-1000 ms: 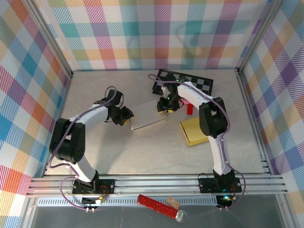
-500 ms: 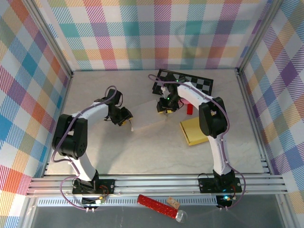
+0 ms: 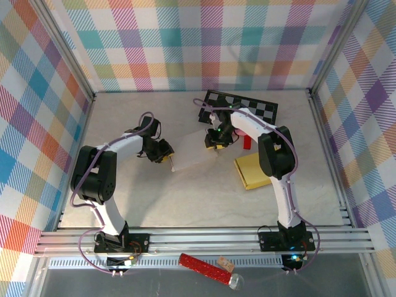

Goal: Fold the paper box

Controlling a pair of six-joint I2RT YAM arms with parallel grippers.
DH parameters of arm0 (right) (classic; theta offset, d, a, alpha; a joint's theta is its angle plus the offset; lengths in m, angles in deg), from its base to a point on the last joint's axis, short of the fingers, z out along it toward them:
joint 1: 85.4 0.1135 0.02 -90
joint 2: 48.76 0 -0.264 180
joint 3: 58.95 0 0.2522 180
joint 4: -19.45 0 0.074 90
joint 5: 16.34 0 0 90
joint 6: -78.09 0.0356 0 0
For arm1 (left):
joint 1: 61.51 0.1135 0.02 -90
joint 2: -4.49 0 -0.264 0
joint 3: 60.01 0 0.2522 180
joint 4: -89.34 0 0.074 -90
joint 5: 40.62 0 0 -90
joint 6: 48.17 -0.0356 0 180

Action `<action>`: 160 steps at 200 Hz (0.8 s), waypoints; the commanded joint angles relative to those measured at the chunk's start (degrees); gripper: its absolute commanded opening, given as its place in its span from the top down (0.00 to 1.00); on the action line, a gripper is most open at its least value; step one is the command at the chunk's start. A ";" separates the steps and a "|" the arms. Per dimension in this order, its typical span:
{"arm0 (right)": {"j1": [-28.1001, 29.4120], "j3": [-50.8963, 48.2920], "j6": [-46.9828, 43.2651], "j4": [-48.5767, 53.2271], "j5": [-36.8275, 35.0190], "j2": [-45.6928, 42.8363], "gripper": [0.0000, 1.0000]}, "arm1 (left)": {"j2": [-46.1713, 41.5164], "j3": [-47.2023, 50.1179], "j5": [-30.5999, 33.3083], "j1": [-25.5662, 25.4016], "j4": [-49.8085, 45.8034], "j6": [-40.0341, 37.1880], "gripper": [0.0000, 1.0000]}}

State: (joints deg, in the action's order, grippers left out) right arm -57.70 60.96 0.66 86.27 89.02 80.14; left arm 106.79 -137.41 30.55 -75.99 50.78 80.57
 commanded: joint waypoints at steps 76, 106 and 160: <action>0.07 -5.32 0.23 -1.91 1.32 -1.23 0.72 | 1.58 0.91 -1.41 0.59 2.06 -0.67 0.76; 0.07 -5.42 0.25 -1.90 1.69 -1.79 0.72 | 1.58 1.23 -0.86 0.59 1.33 -1.45 0.80; 0.07 -6.87 0.58 -2.65 3.18 -2.67 0.73 | 2.07 2.51 -1.47 0.59 2.65 -1.55 0.84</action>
State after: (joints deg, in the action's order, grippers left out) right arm -58.11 56.00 0.90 82.75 90.81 78.35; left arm 107.19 -136.84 29.45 -75.84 53.34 79.76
